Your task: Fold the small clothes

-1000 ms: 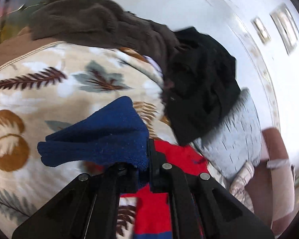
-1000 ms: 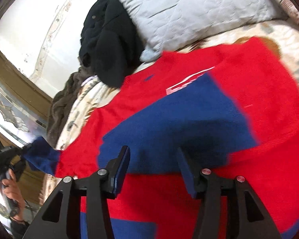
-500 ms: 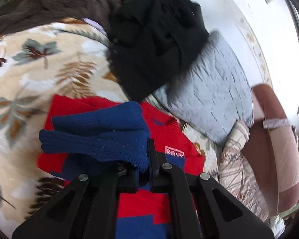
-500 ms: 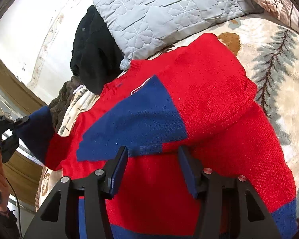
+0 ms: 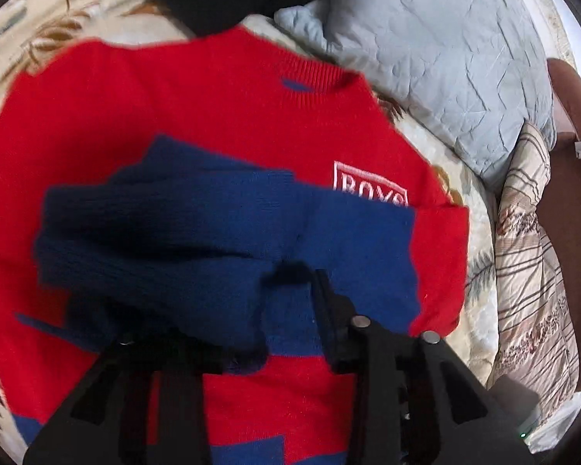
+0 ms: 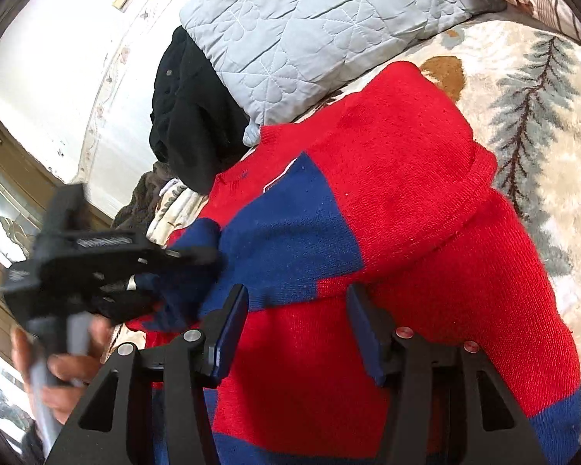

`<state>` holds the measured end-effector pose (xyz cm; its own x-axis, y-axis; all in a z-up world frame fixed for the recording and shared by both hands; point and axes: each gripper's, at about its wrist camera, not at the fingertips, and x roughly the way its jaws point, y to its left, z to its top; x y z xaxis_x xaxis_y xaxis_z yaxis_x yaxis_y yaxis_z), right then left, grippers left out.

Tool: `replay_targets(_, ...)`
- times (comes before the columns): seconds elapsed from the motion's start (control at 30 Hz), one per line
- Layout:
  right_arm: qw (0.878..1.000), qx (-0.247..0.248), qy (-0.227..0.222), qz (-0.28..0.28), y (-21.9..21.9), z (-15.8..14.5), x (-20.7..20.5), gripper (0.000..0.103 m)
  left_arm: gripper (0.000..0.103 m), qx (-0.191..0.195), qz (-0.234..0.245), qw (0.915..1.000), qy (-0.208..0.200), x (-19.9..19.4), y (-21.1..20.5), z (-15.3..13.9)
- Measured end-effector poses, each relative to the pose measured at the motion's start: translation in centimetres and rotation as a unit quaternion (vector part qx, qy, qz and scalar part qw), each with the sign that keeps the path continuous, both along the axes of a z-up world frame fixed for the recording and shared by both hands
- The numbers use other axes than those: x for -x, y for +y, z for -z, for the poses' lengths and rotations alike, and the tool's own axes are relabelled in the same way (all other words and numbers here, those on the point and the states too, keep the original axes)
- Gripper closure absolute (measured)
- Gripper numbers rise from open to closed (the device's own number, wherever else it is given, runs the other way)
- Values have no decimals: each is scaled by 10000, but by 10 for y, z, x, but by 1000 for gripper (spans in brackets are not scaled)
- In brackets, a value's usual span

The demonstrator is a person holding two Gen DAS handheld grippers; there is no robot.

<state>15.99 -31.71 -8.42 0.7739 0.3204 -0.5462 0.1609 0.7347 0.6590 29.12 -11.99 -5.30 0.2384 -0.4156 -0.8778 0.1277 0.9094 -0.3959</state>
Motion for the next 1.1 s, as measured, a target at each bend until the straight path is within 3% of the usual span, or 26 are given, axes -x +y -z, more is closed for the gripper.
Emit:
replay_targets(0.07,10000,3,-3,1,0,0,0,48,57,193,109,9998,-21,8,6,-9)
replay_targets(0.13,10000,0,4,-1,0,0,0,48,56,575,197,9981,34,19,25,-22)
replay_targets(0.17,10000,1,21,-1,0,-1,0,48,52,908,145,9957,-89,29,46,-31)
replay_targets(0.27,9997,92,208,-31,2,-7,-5,46,38,1374,-341,9892,-368,47,105,-41)
replay_targets(0.4,9982,525,36,-277,24,-35,-13,44,37,1870,-1046,9766,-167,41,165,-22)
replay_targets(0.47,9947,861,-25,-561,47,-48,-20,37,37,2104,-1229,9699,4,34,179,-10)
replay_targets(0.6,9773,1774,-56,-1156,102,-61,-43,33,37,2341,-1294,9635,48,30,186,4)
replay_targets(0.73,9423,2921,131,-1628,157,-52,-72,33,37,2481,-1326,9592,293,21,187,18)
replay_targets(0.8,9272,3397,135,-1574,172,-47,-83,35,37,2582,-1367,9557,356,19,190,22)
replay_targets(0.83,9234,3505,66,-1561,176,-46,-87,49,37,2630,-1385,9540,384,18,191,23)
replay_targets(0.87,9248,3463,-4,-1577,174,-46,-88,79,37,2646,-1394,9535,385,19,193,24)
replay_targets(0.9,9308,3277,-71,-1618,170,-47,-89,91,37,2633,-1407,9537,368,18,196,25)
replay_targets(1.1,9786,1917,-257,-706,96,-59,-71,94,37,2582,-1442,9545,372,14,194,26)
